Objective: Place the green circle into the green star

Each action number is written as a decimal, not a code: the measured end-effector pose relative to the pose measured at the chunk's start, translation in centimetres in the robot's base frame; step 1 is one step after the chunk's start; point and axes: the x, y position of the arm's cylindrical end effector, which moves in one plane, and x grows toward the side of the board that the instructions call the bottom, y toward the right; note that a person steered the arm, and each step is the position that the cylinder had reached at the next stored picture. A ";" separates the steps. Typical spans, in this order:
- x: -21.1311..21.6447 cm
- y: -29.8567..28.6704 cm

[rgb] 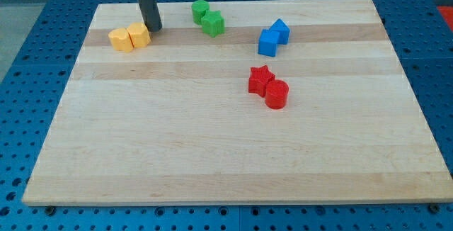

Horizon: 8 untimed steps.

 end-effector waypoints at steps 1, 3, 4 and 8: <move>-2.6 0.9; -7.0 4.7; -6.9 7.3; -6.9 10.4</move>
